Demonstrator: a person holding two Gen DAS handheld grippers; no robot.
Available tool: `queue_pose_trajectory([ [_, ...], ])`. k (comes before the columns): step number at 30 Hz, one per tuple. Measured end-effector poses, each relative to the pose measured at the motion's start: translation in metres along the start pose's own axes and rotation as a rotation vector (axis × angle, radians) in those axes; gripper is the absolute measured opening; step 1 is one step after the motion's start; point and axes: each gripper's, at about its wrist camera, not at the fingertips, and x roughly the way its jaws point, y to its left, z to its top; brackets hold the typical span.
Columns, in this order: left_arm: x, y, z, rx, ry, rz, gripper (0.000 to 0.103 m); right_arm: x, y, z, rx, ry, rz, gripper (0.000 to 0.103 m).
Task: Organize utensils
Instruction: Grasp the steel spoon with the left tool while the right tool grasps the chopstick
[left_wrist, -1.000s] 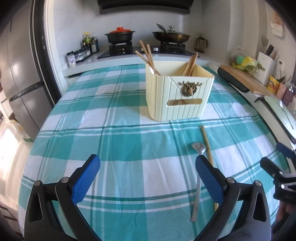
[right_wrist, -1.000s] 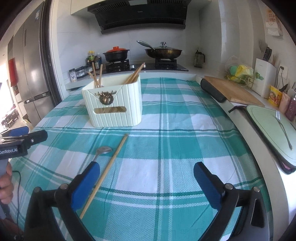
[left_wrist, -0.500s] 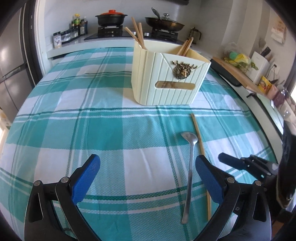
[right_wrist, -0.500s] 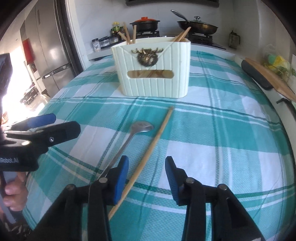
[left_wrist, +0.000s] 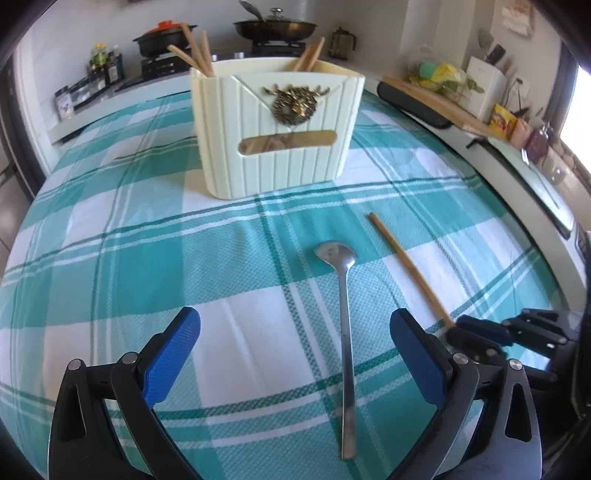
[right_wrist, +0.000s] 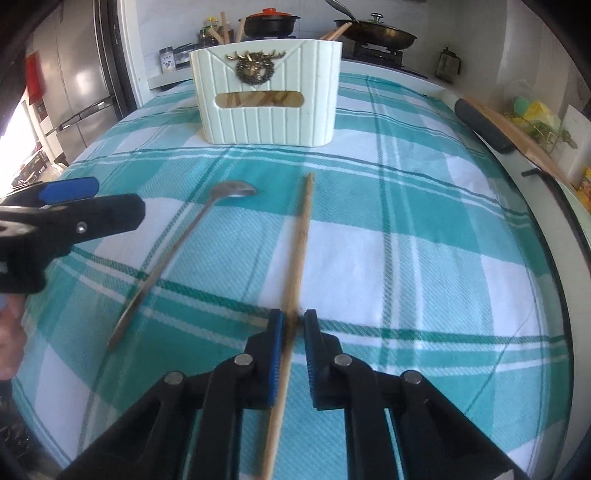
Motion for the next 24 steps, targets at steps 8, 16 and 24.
queue_pose_trajectory([
  [8, 0.05, -0.017, 0.014, 0.097, 0.12, 0.033, 0.09, -0.001, -0.014, 0.006, -0.001, 0.065, 0.073, 0.022],
  [16, 0.057, -0.015, 0.036, 0.124, 0.166, -0.019, 0.063, 0.039, -0.015, 0.06, -0.05, 0.117, 0.156, 0.022],
  [24, 0.064, -0.016, 0.05, 0.139, 0.161, -0.066, 0.005, 0.075, -0.011, 0.115, -0.104, 0.131, 0.175, 0.016],
])
